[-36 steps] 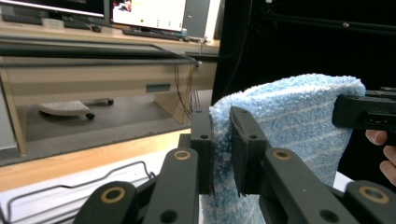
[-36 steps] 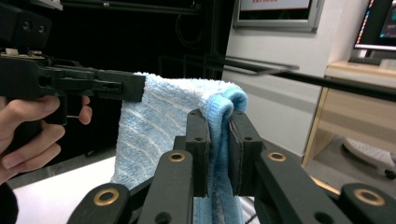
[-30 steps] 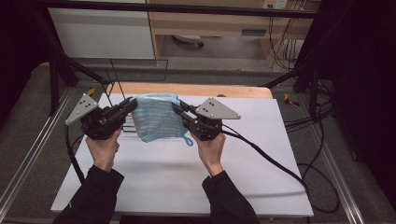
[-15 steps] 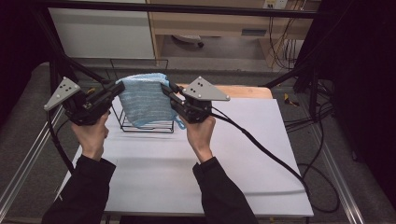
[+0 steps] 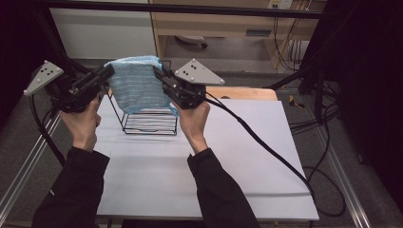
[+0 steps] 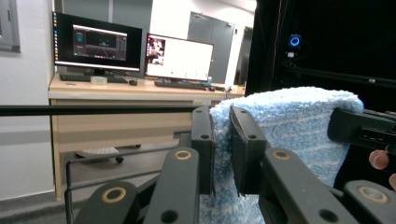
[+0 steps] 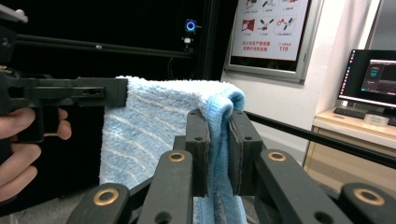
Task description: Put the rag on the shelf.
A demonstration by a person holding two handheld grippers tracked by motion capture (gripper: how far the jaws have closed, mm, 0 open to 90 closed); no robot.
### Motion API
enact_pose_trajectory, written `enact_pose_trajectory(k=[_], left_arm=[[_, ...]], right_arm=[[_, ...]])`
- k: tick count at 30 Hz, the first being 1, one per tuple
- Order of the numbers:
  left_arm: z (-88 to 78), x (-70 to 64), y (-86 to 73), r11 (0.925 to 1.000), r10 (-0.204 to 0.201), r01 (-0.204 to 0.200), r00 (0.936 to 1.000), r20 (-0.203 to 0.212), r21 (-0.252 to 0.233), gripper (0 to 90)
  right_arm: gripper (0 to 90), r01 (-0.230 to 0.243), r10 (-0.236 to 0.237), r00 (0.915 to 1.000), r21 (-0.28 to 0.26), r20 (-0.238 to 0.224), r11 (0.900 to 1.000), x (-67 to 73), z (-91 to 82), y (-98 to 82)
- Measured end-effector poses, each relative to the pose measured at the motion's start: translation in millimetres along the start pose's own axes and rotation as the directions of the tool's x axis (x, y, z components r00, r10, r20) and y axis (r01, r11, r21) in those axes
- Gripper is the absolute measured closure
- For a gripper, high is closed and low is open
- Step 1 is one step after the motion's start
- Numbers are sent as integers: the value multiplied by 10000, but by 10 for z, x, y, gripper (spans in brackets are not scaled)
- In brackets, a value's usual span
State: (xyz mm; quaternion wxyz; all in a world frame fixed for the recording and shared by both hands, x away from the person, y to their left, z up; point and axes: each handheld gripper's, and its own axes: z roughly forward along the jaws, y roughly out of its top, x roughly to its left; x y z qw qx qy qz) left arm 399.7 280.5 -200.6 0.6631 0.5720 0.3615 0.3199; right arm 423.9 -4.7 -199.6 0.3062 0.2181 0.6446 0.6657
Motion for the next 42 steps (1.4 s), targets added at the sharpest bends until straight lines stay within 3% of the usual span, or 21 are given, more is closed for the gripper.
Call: enact_pose_trajectory(k=[14, 25, 42], left_arm=[[85, 107, 308, 9993, 98, -111, 9993, -363, -352, 803], [136, 251, 457, 9974, -221, 183, 9983, -542, -692, 804], [324, 386, 618, 9954, -308, 228, 9958, -860, -926, 804]], right_arm=[[808, 123, -115, 9998, -455, 158, 9989, -33, 232, 260], [808, 372, -359, 9990, -520, 248, 9980, -32, 453, 421], [805, 620, -591, 9974, -749, 409, 9953, -148, 698, 562]])
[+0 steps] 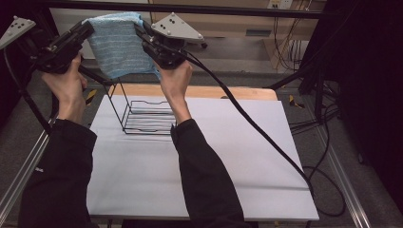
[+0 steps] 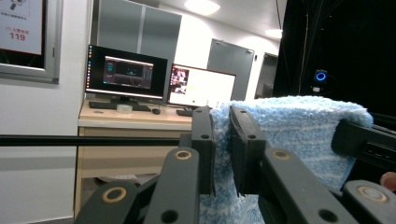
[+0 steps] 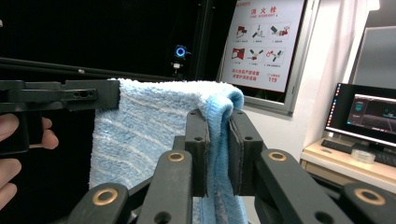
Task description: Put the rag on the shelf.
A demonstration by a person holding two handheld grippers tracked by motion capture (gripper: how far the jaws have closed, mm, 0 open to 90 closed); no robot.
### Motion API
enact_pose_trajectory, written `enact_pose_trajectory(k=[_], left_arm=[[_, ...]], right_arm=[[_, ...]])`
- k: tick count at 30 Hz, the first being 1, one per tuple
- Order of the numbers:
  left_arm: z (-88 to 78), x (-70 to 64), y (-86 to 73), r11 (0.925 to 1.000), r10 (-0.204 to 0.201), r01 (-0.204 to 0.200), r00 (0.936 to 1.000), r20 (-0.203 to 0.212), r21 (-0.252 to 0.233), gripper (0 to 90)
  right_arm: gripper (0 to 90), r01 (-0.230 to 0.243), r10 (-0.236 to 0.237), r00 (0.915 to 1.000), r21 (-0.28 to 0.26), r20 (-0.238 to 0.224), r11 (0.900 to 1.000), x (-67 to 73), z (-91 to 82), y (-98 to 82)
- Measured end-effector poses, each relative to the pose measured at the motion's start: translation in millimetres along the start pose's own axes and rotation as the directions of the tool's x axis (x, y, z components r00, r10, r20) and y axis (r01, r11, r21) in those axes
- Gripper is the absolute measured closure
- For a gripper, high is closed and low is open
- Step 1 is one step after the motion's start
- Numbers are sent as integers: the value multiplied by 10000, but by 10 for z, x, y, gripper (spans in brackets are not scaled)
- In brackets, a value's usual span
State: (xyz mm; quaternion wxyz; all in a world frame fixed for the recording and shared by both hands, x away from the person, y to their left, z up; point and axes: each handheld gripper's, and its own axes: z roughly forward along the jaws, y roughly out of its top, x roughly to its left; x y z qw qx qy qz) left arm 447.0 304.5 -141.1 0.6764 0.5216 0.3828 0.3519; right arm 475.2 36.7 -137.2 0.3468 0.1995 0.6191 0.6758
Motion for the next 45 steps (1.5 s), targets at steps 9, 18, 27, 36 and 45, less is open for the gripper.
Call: enact_pose_trajectory(k=[9, 18, 27, 36, 45], left_arm=[[144, 101, -81, 9998, 79, -77, 9999, -85, 170, 803], [262, 201, -195, 9979, 254, -238, 9993, -266, 602, 802], [335, 258, -328, 9934, 386, -361, 9990, -208, 1087, 801], [421, 195, -448, 9867, 666, -643, 9977, -103, 1495, 801], [355, 229, -630, 9794, 674, -687, 9976, 135, 1901, 799]], right_arm=[[802, -153, 151, 9999, 206, 83, 9997, -81, 106, -78], [802, -335, 322, 9993, 678, 197, 9971, -126, 214, -230], [802, -552, 530, 9983, 1011, 244, 9933, -155, 236, -415], [801, -657, 612, 9972, 1162, 424, 9911, -219, 153, -573], [800, -767, 736, 9969, 1414, 273, 9870, -199, 71, -759]])
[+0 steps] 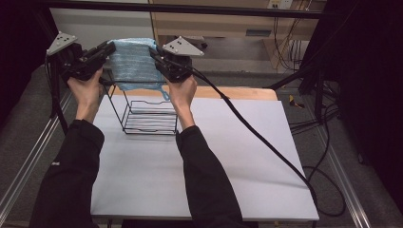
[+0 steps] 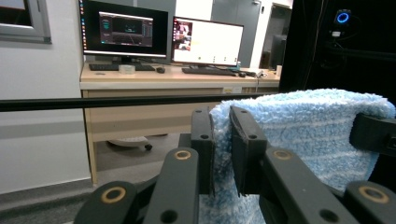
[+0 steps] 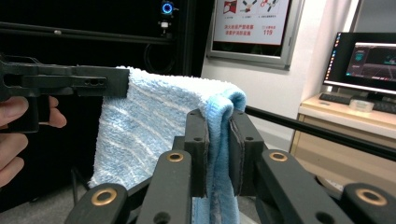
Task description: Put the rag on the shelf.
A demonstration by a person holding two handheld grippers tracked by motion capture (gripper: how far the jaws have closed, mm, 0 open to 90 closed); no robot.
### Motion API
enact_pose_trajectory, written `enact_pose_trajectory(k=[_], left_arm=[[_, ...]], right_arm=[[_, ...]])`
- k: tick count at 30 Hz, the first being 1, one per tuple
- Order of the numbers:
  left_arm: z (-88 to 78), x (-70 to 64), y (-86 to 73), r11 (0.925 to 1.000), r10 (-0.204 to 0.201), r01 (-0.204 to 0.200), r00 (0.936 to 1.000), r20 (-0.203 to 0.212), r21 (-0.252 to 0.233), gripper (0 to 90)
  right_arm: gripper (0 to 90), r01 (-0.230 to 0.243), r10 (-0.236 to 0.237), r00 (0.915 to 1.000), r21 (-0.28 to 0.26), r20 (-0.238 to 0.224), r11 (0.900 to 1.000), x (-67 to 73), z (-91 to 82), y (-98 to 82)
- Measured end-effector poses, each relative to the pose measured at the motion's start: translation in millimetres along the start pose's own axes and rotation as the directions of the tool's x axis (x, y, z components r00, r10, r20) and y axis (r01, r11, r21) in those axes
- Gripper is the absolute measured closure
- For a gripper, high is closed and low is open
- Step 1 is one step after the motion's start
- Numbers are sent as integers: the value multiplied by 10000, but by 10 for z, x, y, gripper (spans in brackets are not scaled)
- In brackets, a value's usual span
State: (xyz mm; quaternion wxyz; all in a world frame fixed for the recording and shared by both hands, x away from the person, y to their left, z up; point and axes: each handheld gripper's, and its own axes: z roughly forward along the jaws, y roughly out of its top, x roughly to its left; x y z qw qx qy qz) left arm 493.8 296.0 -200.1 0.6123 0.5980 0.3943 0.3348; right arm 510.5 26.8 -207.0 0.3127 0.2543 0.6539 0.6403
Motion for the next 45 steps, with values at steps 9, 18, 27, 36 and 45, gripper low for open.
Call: enact_pose_trajectory(k=[9, 18, 27, 36, 45], left_arm=[[-173, 7, -141, 9998, 178, -183, 9991, 381, 126, 796], [-286, 35, -258, 9988, 79, -113, 9976, 687, 485, 794], [-436, 30, -305, 9975, 213, -286, 9937, 1101, 648, 788], [-486, -17, -351, 9916, 527, -644, 9932, 1042, 1119, 781], [-545, -25, -332, 9874, 468, -618, 9935, 1041, 1458, 756]], right_arm=[[797, -156, 163, 9992, 213, -366, 9997, 66, -85, -110], [796, -210, 281, 9948, 730, -974, 9971, 126, -167, -157], [795, 44, 89, 9902, 949, -1391, 9955, 146, -236, -151], [792, 322, -119, 9882, 1317, -1525, 9908, 152, -257, -181], [791, 644, -394, 9853, 1480, -1664, 9869, 174, -292, -211]])
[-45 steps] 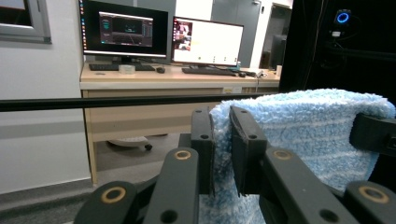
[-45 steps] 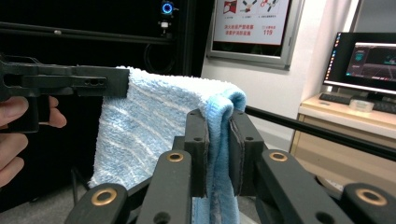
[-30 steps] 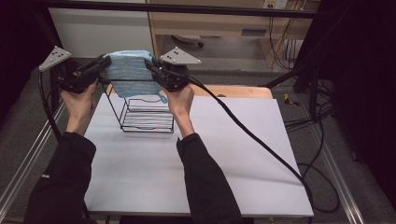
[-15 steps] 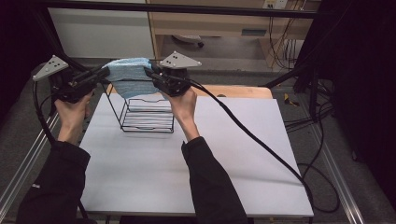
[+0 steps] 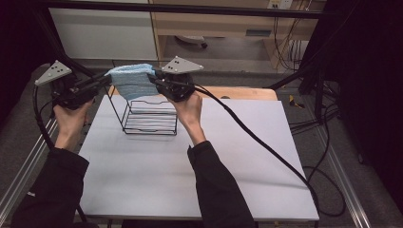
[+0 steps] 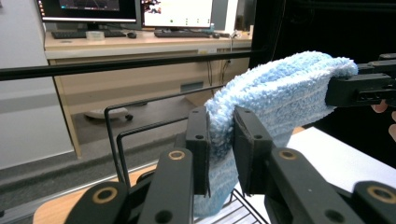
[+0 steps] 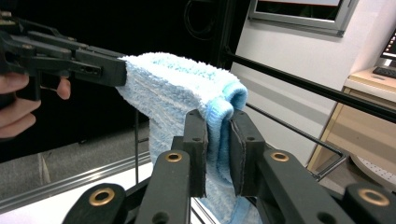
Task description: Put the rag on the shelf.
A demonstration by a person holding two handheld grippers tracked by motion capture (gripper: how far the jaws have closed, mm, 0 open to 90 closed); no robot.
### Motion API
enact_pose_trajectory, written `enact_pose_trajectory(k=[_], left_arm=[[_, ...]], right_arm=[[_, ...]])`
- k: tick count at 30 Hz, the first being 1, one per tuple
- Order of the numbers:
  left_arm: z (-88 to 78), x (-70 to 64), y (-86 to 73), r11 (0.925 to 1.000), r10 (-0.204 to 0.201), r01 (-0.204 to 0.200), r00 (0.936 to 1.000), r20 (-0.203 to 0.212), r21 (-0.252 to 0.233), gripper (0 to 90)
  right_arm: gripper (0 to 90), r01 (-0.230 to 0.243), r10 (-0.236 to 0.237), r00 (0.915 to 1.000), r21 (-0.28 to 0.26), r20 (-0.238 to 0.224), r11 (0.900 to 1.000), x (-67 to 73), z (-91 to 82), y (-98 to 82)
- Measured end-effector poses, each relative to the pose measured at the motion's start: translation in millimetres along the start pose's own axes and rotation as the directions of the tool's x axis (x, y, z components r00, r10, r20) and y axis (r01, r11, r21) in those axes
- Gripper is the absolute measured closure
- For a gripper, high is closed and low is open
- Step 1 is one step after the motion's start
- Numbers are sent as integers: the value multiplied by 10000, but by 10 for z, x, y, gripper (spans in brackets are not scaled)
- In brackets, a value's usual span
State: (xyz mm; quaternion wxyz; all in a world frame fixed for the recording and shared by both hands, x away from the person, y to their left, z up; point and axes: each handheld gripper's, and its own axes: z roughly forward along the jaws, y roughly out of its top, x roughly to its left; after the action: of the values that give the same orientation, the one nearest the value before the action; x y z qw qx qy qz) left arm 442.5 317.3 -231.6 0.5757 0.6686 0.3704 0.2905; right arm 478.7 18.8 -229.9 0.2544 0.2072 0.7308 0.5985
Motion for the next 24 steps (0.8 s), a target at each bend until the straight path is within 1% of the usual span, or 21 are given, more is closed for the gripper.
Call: enact_pose_trajectory(k=[3, 4, 5, 6, 8, 9, 11, 13, 17, 20, 24], left_arm=[[-48, 0, 52, 9999, -86, 88, 9998, -170, 91, 735], [-71, 7, 82, 9998, -198, 200, 9994, -267, 58, 735], [-88, 17, 109, 9994, -339, 340, 9988, -340, 24, 731], [-115, 39, 160, 9979, -641, 641, 9972, -381, -5, 725], [-134, 69, 243, 9947, -1026, 1027, 9940, -386, -1, 733], [-130, 76, 283, 9939, -1093, 1098, 9929, -465, 72, 749], [-97, 82, 356, 9932, -1097, 1116, 9923, -567, 318, 788], [-58, 76, 407, 9927, -1085, 1108, 9929, -484, 486, 831], [44, 27, 479, 9926, -862, 892, 9955, -393, 824, 883], [110, -17, 484, 9911, -651, 684, 9973, -329, 1140, 891], [172, -39, 446, 9882, -466, 521, 9981, -415, 1440, 891]], right_arm=[[792, 14, -14, 10000, 20, -28, 10000, 1, -11, -15], [792, 11, -11, 10000, 34, -27, 10000, -1, -17, -19], [792, -10, 10, 10000, 29, -21, 10000, -4, -20, -25], [792, 7, -7, 10000, 38, -25, 10000, -8, -23, -28], [792, -15, 16, 10000, 51, -39, 10000, -13, -31, -36], [792, 20, -20, 10000, 61, -46, 10000, -11, -36, -39], [792, 64, -64, 10000, 76, -54, 10000, -6, -41, -46], [792, 124, -124, 9999, 66, -76, 9999, -3, -44, -52], [791, 181, -180, 9998, 38, -96, 9998, -1, -47, -69], [790, 239, -239, 9996, 35, -124, 9997, 1, -50, -78], [789, 395, -394, 9991, 71, -163, 9992, 9, -54, -87]])
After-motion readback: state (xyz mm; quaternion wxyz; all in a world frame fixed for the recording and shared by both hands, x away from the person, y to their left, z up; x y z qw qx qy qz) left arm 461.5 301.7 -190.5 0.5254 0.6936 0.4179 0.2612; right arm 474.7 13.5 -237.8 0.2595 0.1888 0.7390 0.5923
